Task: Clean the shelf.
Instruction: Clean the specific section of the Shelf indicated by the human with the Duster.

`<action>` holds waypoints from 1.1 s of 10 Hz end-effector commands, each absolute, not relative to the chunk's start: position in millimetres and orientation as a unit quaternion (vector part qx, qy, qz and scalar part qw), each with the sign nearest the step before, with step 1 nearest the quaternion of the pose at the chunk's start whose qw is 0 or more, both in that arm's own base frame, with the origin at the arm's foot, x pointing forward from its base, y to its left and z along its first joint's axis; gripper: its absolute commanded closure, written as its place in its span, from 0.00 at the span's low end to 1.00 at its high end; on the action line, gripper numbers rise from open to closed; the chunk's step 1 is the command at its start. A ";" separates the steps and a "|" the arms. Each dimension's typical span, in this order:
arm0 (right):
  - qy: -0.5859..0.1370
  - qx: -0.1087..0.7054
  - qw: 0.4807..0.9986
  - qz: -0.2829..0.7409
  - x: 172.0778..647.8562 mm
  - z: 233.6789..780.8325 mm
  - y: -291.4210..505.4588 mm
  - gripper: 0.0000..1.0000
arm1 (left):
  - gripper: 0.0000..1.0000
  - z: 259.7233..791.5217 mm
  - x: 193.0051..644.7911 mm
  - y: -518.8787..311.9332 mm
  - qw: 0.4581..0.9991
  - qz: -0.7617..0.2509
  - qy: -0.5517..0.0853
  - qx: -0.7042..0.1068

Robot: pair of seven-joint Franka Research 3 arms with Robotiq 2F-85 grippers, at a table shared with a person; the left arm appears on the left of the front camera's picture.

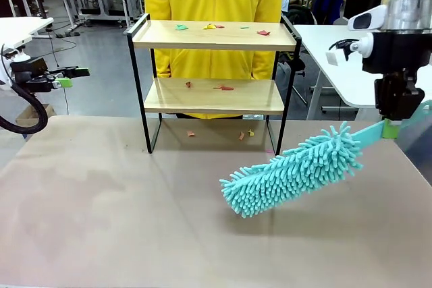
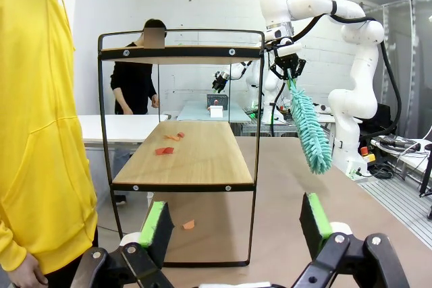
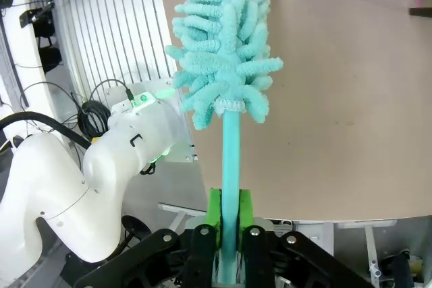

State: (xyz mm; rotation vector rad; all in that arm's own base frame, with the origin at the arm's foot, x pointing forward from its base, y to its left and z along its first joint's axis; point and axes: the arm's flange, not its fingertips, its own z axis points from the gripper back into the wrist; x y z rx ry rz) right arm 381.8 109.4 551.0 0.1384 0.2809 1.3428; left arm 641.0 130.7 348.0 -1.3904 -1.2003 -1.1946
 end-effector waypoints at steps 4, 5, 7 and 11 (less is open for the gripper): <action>0.124 0.062 0.773 0.619 379.5 556.3 107.3 0.87 | 0.00 349.2 639.1 130.9 0.454 -0.492 -0.488 -0.560; 0.124 0.062 0.773 0.619 379.5 556.3 107.3 0.87 | 0.00 349.2 639.1 130.9 0.454 -0.492 -0.488 -0.560; 0.124 0.062 0.773 0.619 379.5 556.3 107.3 0.87 | 0.00 349.2 639.1 130.9 0.454 -0.492 -0.488 -0.560; 0.124 0.062 0.773 0.619 379.5 556.3 107.3 0.87 | 0.00 349.2 639.1 130.9 0.454 -0.492 -0.488 -0.560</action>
